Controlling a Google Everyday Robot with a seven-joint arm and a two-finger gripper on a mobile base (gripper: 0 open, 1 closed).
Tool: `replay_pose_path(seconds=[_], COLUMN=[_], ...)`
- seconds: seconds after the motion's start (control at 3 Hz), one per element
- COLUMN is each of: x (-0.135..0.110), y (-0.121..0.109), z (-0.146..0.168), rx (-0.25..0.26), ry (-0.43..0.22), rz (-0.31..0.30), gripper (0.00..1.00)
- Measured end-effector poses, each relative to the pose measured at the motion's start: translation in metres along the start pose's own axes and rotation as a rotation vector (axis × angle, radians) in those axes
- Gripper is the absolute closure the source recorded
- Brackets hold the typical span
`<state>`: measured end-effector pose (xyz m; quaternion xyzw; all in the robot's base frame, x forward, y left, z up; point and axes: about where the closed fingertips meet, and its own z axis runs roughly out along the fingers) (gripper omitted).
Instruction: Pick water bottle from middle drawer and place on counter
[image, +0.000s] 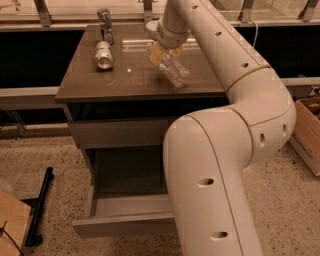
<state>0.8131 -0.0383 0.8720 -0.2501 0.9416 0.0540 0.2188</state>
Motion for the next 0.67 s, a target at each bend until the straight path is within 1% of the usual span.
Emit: replay_pose_path(seconds=[0.33,0.67], x=[-0.0014,-0.0014], y=[0.0000,0.0004], z=[0.0032,0.0048], rx=[-0.001,-0.001], ry=[-0.002,-0.001], rz=[0.000,0.000], gripper=[0.04,0.00])
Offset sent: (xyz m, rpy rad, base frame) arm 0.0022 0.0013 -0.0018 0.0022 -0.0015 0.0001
